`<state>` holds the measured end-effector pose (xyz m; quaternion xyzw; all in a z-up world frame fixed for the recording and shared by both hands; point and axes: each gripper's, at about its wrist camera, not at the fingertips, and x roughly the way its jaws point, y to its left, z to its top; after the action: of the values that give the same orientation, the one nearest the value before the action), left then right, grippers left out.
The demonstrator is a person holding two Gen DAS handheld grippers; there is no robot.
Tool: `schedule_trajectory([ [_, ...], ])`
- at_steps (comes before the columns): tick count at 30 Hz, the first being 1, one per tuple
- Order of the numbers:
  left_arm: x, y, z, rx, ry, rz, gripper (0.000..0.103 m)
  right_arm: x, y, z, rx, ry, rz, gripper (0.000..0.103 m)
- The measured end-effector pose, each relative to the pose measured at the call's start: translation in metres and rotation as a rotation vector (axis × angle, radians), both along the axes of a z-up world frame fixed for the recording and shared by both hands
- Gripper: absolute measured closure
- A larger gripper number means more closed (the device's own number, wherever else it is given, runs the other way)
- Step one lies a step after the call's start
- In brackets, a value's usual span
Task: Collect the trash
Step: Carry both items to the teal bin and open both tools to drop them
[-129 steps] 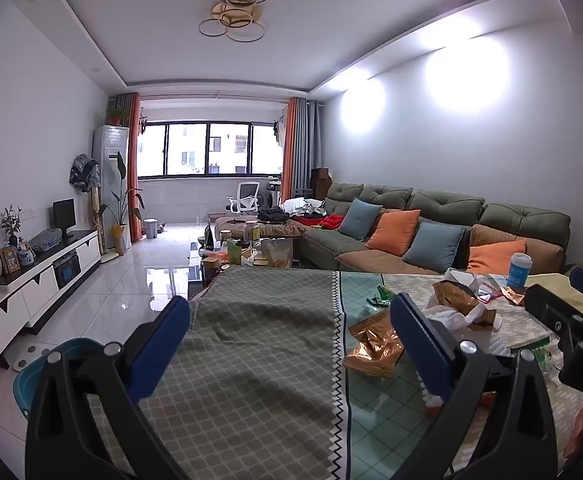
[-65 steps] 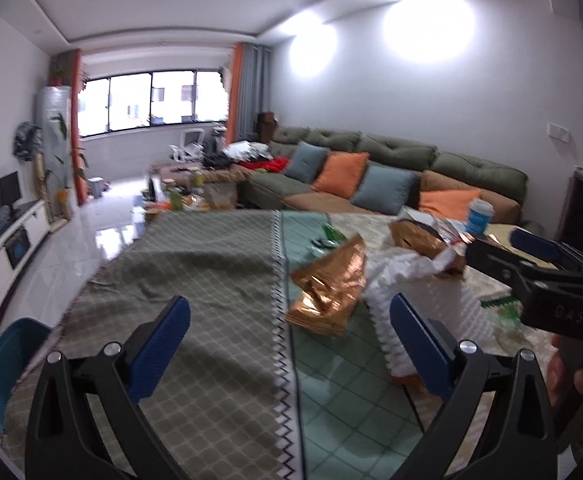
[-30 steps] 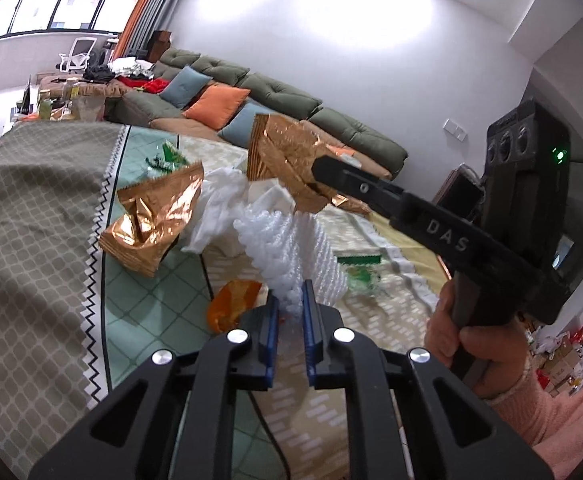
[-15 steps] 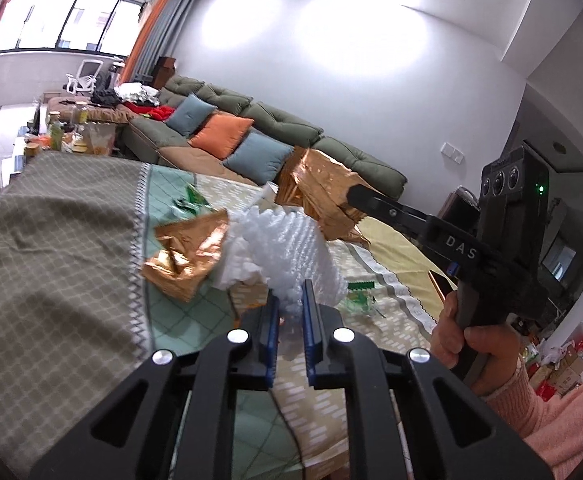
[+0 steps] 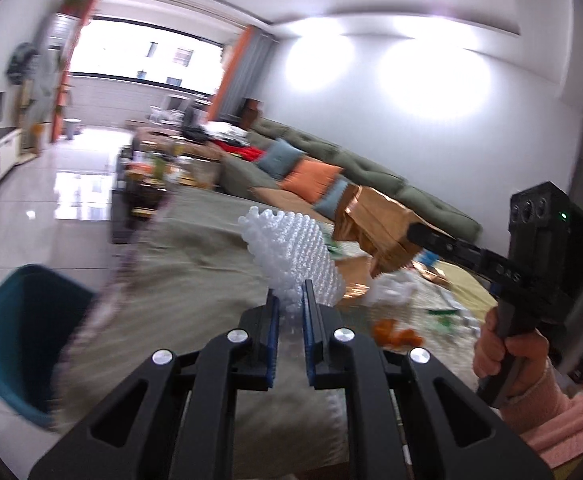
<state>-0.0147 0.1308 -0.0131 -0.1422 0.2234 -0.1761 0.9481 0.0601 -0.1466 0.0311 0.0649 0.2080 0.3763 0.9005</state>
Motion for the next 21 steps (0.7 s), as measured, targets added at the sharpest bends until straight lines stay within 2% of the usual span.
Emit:
schedule_trajectory([
  [6,-0.013,0.064,-0.003,0.01,0.027,0.195,0.091,0.018,0.072,-0.008,-0.013,0.041,0.165,0.1],
  [12,-0.021,0.12,-0.013,0.0,0.069,0.345,0.091,0.031,0.139,-0.011,-0.036,0.074,0.296,0.1],
  [21,-0.019,0.164,-0.036,-0.018,0.139,0.447,0.091,0.045,0.208,-0.023,-0.071,0.164,0.411,0.1],
])
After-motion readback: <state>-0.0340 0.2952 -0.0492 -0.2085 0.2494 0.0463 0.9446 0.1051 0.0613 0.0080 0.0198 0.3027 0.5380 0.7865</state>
